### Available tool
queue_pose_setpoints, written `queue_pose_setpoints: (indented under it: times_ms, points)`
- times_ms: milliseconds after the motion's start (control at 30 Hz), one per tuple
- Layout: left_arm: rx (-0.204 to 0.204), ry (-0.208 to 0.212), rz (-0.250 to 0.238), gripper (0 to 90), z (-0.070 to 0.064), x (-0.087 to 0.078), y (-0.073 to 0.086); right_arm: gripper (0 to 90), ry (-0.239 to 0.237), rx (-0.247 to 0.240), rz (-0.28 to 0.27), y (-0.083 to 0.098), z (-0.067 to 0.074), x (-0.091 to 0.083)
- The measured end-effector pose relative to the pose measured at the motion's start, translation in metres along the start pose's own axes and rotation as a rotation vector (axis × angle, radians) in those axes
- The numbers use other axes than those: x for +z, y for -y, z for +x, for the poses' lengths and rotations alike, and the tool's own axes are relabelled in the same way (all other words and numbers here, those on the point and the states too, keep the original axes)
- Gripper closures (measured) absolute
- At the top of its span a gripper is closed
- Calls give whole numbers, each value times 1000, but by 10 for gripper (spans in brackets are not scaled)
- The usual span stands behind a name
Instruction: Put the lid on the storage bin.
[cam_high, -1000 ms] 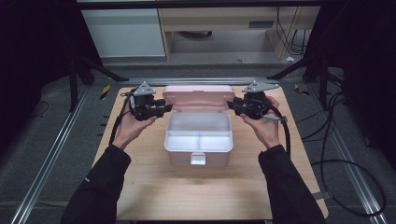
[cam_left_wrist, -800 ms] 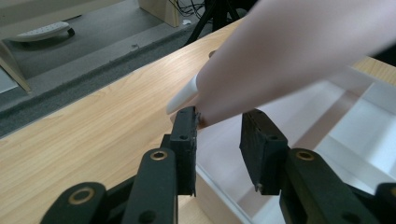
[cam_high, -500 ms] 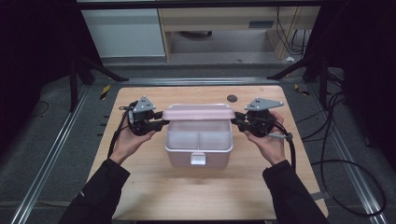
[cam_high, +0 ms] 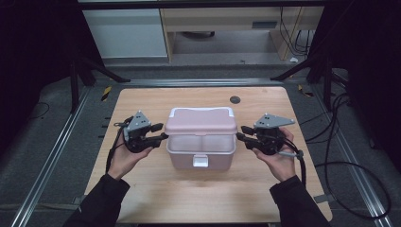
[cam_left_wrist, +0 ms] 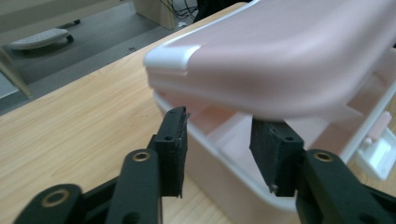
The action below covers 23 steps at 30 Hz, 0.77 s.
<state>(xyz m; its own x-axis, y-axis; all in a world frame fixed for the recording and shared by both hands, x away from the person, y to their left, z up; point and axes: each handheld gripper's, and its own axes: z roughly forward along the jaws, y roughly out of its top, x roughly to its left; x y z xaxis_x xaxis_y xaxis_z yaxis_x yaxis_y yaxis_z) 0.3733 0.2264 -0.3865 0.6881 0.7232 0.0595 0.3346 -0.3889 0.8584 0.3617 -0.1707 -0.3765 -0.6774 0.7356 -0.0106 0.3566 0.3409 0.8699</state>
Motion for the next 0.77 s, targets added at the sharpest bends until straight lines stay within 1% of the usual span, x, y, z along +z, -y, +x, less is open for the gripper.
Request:
queue_pose_setpoints:
  times_ms: [33,67,100,133,200,233,267,333,367,433,467,500,533,600,667,700,767]
  points:
    - [-4,-9,5,538,1,-4,4,643,10,4,1,3,-1,-4]
    - [-17,-14,2,521,3,-7,8,638,19,10,-2,6,-3,-7]
    - [-34,-21,4,516,5,-11,13,634,24,16,-10,8,-4,-9]
    - [-56,-40,6,515,8,-14,19,622,32,29,-16,11,-7,-13]
    - [-80,-69,31,491,16,-17,27,594,51,52,-27,17,-12,-19]
    - [-96,-82,33,484,19,-18,30,570,68,66,-30,22,-15,-22]
    - [-119,-95,38,478,22,-18,34,549,79,74,-31,25,-17,-23]
    - [-136,-120,64,457,29,-17,45,498,104,105,-36,37,-24,-24]
    - [-149,-132,72,447,32,-15,50,468,115,109,-19,42,-27,-23]
    - [-168,-138,92,424,38,-11,59,428,144,129,4,53,-35,-22]
    - [-154,-152,110,415,42,-8,65,414,152,138,11,57,-38,-21]
    - [-141,-179,141,404,47,-4,72,397,163,146,22,62,-42,-19]
    - [-142,-188,160,392,50,-2,76,370,185,159,42,69,-47,-17]
    - [-175,-194,183,373,59,1,88,352,213,171,75,81,-54,-14]
    - [-213,-205,204,359,67,2,98,340,228,183,99,91,-59,-13]
    - [-227,-205,204,353,69,2,101,337,241,191,114,97,-62,-11]
    - [-238,-217,218,335,73,3,108,324,260,199,136,105,-67,-9]
